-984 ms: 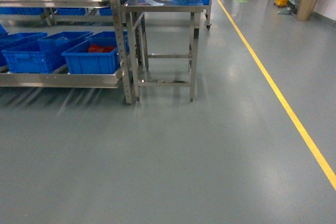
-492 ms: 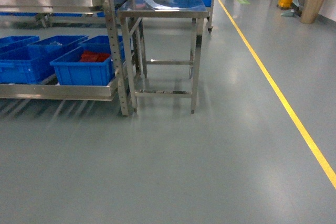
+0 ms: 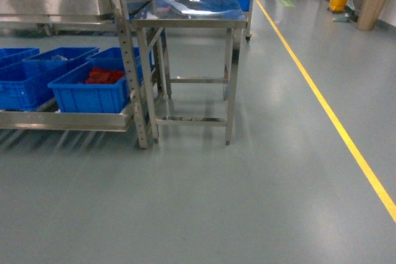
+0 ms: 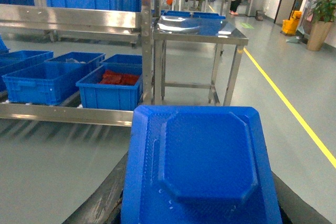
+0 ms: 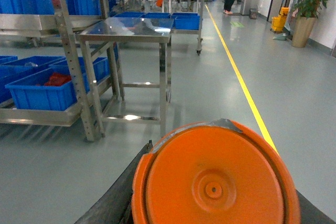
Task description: Sort blue parts and orange caps into right shelf containers
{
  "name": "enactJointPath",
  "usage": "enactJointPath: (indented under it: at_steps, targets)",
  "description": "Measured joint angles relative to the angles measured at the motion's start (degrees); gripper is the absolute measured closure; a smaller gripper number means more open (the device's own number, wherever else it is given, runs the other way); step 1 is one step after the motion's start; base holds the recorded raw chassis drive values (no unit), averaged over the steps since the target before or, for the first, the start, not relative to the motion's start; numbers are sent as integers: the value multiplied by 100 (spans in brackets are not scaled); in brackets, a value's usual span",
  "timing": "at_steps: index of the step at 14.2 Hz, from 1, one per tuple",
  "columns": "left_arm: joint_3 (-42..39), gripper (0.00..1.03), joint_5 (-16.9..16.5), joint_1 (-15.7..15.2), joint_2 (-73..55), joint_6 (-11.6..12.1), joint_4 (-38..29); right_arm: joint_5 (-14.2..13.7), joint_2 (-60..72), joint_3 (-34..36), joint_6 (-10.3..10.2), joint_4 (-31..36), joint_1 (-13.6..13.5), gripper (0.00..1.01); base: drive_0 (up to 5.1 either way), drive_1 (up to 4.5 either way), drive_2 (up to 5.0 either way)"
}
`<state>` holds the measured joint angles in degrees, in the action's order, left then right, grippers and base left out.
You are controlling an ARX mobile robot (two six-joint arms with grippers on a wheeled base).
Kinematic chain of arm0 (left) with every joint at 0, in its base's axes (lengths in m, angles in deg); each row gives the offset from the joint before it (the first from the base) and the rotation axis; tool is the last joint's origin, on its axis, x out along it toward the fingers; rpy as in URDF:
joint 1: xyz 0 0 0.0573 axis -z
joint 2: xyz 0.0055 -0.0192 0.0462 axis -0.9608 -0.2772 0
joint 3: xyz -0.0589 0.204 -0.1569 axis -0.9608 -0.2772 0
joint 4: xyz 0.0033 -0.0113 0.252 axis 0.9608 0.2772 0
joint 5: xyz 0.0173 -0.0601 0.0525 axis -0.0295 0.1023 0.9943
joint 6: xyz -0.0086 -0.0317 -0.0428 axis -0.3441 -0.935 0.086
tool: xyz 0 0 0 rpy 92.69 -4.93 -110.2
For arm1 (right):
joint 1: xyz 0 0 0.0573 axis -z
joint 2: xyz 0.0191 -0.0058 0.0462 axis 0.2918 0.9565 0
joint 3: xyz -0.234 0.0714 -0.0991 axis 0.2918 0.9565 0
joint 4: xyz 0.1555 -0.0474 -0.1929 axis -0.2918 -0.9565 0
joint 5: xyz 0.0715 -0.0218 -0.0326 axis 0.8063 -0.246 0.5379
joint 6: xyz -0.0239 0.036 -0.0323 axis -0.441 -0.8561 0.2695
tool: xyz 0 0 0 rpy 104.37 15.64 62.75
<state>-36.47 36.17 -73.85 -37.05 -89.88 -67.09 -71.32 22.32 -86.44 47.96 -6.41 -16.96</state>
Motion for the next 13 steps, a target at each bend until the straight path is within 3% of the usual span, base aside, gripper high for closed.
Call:
enactJointPath:
  at_steps: [13]
  targets:
    - [0, 61, 0, 0, 0, 0, 15, -2, 0, 0, -2, -15, 0, 58, 3, 422, -415]
